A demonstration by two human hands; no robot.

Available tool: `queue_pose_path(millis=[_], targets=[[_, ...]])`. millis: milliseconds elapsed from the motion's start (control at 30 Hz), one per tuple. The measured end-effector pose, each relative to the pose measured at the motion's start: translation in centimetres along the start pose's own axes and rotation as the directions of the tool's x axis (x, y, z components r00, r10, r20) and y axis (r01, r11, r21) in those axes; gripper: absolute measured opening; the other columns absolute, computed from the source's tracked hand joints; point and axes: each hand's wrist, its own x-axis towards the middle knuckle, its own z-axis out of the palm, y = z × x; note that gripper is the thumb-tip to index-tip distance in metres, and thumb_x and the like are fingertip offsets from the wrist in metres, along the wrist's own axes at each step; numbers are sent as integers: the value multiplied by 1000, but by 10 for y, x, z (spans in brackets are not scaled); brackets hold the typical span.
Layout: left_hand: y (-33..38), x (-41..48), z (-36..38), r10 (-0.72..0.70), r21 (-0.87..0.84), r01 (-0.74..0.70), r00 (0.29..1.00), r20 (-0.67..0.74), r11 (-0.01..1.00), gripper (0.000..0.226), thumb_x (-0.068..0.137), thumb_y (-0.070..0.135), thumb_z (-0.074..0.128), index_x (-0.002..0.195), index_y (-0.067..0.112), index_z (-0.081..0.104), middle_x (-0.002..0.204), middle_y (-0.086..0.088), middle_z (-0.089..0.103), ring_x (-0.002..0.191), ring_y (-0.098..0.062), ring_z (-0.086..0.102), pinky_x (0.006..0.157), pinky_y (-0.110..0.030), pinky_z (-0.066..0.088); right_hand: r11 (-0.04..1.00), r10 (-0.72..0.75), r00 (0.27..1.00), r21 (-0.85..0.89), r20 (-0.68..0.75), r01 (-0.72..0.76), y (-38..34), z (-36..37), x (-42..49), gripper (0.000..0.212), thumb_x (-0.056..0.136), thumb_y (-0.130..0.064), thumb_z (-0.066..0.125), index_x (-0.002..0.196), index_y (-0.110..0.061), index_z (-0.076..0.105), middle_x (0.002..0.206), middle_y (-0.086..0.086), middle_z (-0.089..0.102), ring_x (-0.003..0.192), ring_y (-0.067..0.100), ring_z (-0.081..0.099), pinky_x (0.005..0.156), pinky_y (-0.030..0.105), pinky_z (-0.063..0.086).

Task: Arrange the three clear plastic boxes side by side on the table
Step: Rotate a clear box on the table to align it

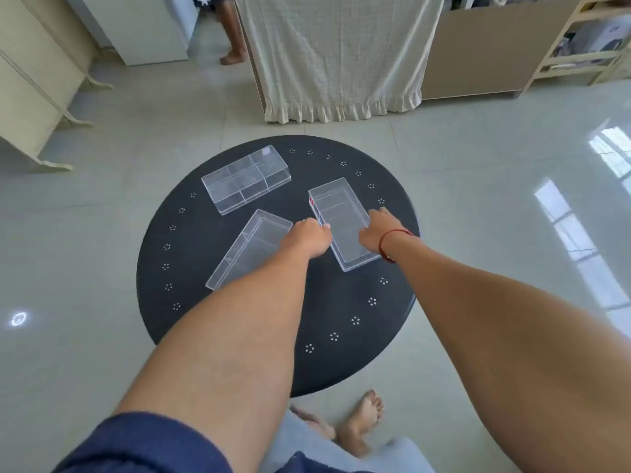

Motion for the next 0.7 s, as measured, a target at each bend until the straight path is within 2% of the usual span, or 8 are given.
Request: queue_pose_path(millis=[133, 233, 300, 400, 467, 533, 600, 700], targets=[[3, 5, 28, -93, -36, 96, 993, 67, 995, 54, 99, 42, 30, 130, 6, 54, 138, -19, 52, 126, -38, 49, 103, -43, 39, 995, 49, 999, 85, 22, -51, 27, 8, 10, 63, 94, -17, 43, 152, -10, 20, 160, 11, 22, 142, 36, 34, 113, 51, 34], [6, 14, 48, -129, -116, 140, 987, 94, 983, 57, 101, 45, 25, 137, 7, 48, 142, -17, 49, 129, -36, 46, 105, -43, 37, 969, 75, 996, 233, 50, -85, 39, 13, 21, 69, 98, -20, 39, 156, -15, 3, 156, 13, 33, 137, 36, 42, 109, 44, 38], [6, 20, 59, -136, -150, 153, 984, 119, 977, 62, 100, 48, 20, 137, 7, 48, 142, -17, 48, 129, -35, 46, 106, -44, 35, 957, 94, 991, 265, 100, -117, 45, 19, 24, 62, 100, -22, 36, 156, -15, 10, 148, 17, 43, 128, 37, 48, 101, 42, 40], [4, 23, 69, -129, -193, 151, 984, 121, 969, 69, 96, 51, 17, 124, 4, 58, 130, -17, 56, 119, -36, 50, 105, -48, 39, 950, 85, 991, 293, 105, -113, 54, 35, 28, 42, 97, -24, 41, 138, -13, 44, 133, 15, 56, 105, 32, 55, 90, 38, 43], [-1, 24, 71, -135, -240, 156, 986, 99, 958, 66, 96, 49, 19, 119, 2, 59, 125, -18, 56, 116, -35, 52, 104, -49, 41, 924, 84, 993, 368, 83, -109, 55, 43, 28, 39, 94, -22, 48, 133, -14, 51, 125, 12, 61, 96, 27, 55, 85, 34, 45], [-5, 22, 67, -146, -276, 161, 986, 74, 947, 62, 96, 48, 21, 121, 5, 58, 127, -18, 55, 118, -35, 51, 105, -50, 40, 888, 96, 990, 441, 99, -130, 54, 48, 27, 43, 92, -24, 55, 134, -16, 51, 124, 9, 64, 101, 27, 62, 91, 38, 52], [-9, 19, 65, -148, -304, 168, 985, 87, 938, 58, 97, 49, 22, 135, 16, 51, 140, -16, 46, 129, -34, 43, 110, -50, 34, 859, 113, 985, 486, 127, -161, 52, 51, 25, 46, 91, -24, 57, 136, -16, 49, 120, 9, 65, 107, 30, 65, 97, 44, 54], [-11, 16, 60, -145, -425, 175, 984, 102, 888, 56, 98, 53, 24, 151, 36, 25, 158, -5, 29, 145, -28, 28, 116, -48, 22, 821, 137, 975, 531, 177, -212, 45, 51, 24, 39, 91, -16, 52, 129, -8, 55, 107, 15, 69, 108, 35, 67, 97, 47, 54]])
